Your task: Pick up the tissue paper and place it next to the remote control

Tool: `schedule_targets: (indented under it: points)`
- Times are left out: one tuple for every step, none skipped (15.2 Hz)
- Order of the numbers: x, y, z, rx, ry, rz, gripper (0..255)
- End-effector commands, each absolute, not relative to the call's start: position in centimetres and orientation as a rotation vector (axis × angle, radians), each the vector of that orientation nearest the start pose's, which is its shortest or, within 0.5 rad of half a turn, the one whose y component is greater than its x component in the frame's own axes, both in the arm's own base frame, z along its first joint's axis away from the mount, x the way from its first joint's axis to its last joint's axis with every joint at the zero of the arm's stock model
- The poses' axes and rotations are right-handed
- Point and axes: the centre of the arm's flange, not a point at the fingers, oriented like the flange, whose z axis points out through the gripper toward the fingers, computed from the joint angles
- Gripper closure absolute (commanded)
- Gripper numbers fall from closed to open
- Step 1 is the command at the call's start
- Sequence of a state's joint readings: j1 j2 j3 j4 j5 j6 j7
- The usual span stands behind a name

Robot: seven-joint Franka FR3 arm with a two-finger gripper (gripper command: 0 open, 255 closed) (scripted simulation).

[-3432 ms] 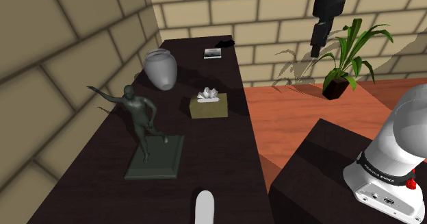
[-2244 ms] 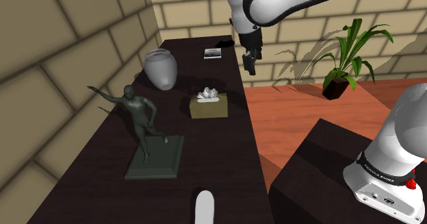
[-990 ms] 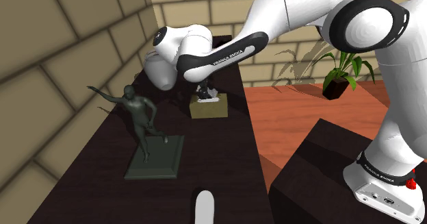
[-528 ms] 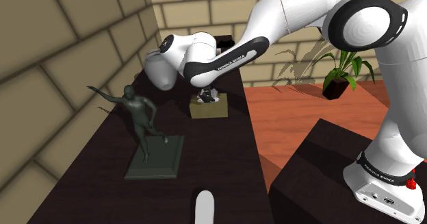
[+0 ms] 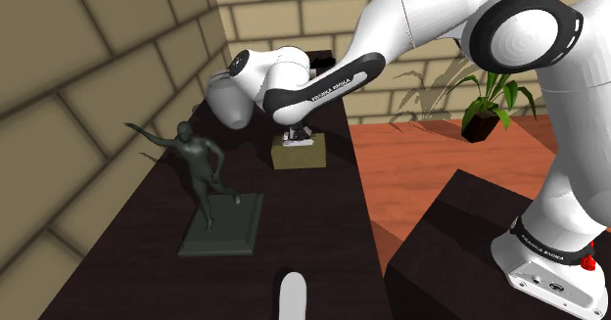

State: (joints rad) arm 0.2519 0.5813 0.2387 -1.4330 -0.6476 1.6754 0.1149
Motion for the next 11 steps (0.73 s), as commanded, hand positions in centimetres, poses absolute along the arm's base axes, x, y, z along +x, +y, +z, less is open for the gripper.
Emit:
schedule_targets:
  points:
    - [63.9, 24.2, 35.0, 2.482, 0.679, -0.197, 255]
    - [63.9, 24.2, 35.0, 2.482, 0.679, -0.197, 255]
    - [63.9, 24.2, 35.0, 2.482, 0.679, -0.197, 255]
    - [63.9, 24.2, 35.0, 2.482, 0.679, -0.197, 255]
    - [63.9, 24.3, 34.9, 2.482, 0.679, -0.197, 255]
    - [63.8, 24.2, 34.9, 2.482, 0.679, -0.197, 255]
    - [63.8, 24.2, 34.9, 2.482, 0.679, -0.197, 255]
    - [63.9, 24.2, 35.0, 2.482, 0.679, -0.197, 255]
    - [63.9, 24.2, 35.5, 2.482, 0.679, -0.197, 255]
    - [63.9, 24.2, 36.1, 2.482, 0.679, -0.197, 255]
    - [63.9, 24.2, 36.6, 2.482, 0.679, -0.197, 255]
